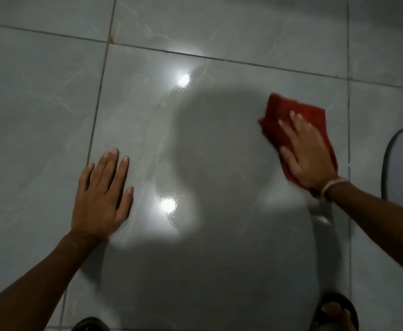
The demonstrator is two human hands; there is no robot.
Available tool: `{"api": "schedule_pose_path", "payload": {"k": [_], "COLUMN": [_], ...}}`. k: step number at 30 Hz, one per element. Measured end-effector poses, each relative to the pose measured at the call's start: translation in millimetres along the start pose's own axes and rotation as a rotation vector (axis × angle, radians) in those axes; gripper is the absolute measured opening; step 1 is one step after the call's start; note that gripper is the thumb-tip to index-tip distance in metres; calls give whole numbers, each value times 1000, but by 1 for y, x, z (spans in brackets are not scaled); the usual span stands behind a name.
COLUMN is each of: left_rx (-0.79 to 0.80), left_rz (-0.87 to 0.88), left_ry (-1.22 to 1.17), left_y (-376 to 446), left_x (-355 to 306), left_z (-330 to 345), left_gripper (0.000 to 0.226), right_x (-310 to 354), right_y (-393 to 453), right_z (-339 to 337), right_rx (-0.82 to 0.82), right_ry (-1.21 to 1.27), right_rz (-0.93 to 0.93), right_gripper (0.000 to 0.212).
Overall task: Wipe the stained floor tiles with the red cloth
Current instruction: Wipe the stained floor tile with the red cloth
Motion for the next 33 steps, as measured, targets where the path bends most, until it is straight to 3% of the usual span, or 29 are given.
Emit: {"api": "schedule_pose_path", "payload": {"k": [3,5,9,11,13,14,16,19,23,25,28,30,33], "left_rx": [-4,-12,-25,-31,-23,-19,-16,-19,57,157,449,611,682], "left_rz": [4,11,14,22,20,18,15,19,6,-69,-233,-157,-28], "left_ry": [1,7,5,4,4,3,1,7,29,37,-33,-52,-22], "left_y": [0,0,-2,-2,-1,-1,-1,-1,-2,-1,-2,-10,-19], "left_x": [0,0,2,2,1,0,0,1,-3,-19,-60,-91,-131], "left_z": [0,1,2,2,1,0,-1,1,-6,-23,-71,-116,-186], "left_gripper": [70,69,69,68,68,68,68,67,68,68,67,71,63], "right_x": [51,104,178,158,120,102,84,107,154,165,182,186,169], "right_y": [92,136,121,81,48,31,-8,-63,-86,-82,-77,-79,-99], "right_z": [8,27,70,73,63,57,55,81,104,86,32,-29,-133], "right_rx": [-92,-85,70,183,204,166,24,-160,-71,-17,48,-44,-210], "right_ry": [70,90,40,-3,-35,-40,8,146,242,354,824,1135,1489], "right_rz": [101,50,-378,-576,-637,-581,-299,88,-64,-49,227,469,652], "right_gripper": [66,66,65,64,64,65,65,67,69,73,61,48,36]}}
Point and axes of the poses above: each hand's wrist, its own y-axis towards the middle knuckle, its own z-axis out of the palm, x = y × z, the point moved 1 cm from there along y, towards the middle knuckle, and after that the axes turned 14 degrees about y, right-handed, at the moved point
